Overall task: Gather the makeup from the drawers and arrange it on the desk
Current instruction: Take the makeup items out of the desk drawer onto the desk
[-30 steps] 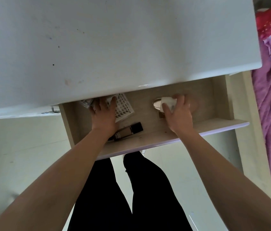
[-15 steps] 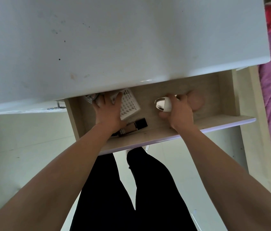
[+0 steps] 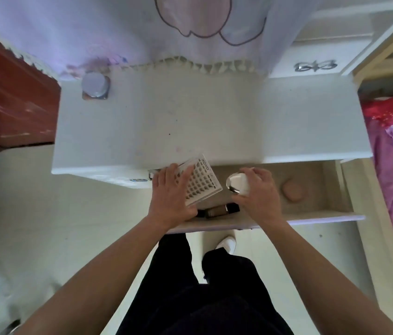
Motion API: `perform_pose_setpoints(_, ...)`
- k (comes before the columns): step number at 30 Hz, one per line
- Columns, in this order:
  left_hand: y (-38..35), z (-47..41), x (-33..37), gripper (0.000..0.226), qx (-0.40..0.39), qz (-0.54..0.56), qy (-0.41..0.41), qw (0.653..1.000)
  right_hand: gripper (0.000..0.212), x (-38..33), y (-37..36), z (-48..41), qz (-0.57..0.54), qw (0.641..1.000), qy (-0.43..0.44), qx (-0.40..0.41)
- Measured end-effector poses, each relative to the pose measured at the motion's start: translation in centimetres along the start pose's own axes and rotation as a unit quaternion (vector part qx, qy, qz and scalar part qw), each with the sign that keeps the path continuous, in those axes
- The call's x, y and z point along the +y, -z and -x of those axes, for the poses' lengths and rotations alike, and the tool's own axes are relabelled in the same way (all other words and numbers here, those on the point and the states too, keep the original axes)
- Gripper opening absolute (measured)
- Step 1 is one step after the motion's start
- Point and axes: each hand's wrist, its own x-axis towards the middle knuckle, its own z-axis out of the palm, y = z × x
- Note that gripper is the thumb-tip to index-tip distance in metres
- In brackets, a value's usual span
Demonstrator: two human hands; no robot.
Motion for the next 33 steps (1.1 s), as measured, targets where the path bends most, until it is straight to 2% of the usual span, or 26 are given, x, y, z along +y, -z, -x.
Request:
perform_pose_setpoints(4, 3.2, -0.7, -3.8, 0.1, 0.088, 0.077, 0.123, 0.986, 0.069, -6.0, 0.0, -2.6, 0.0, 0.999, 0.044, 0.003)
perform_pose_setpoints(8, 6.2, -3.3, -9.5, 0.102, 0.065, 0.107, 0.259, 0.958, 0.069, -12.6, -1.0, -6.1, 0.001, 0.997, 0.07, -0.012)
perform_pose_setpoints(13, 7.4, -6.5, -16.3, 0.1, 0.032, 0.144, 0.36, 0.921, 0.072, -19.4, -4.4, -10.6, 0.048, 0.993, 0.097, -0.05)
perform_pose_setpoints(18, 8.0, -9.3, -22.2, 0.1, 0.013, 0.151, 0.392, 0.907, 0.074, -25.4, -8.9, -14.7, 0.092, 0.983, 0.133, -0.082)
perform_pose_setpoints(27, 7.8, -13.2, -27.6, 0.1, -0.004, 0.135, 0.387, 0.912, 0.078, -32.4, -14.0, -20.0, 0.166, 0.967, 0.161, -0.107)
perform_pose_setpoints(31, 7.0, -13.2, -28.4, 0.075, -0.009, 0.121, 0.359, 0.925, 0.08, -33.0, -14.8, -20.9, 0.17, 0.966, 0.151, -0.123)
perform_pose_setpoints(33, 6.9, -13.0, -28.7, 0.065, -0.014, 0.132, 0.348, 0.928, 0.088, -32.9, -14.7, -21.1, 0.181, 0.961, 0.155, -0.139)
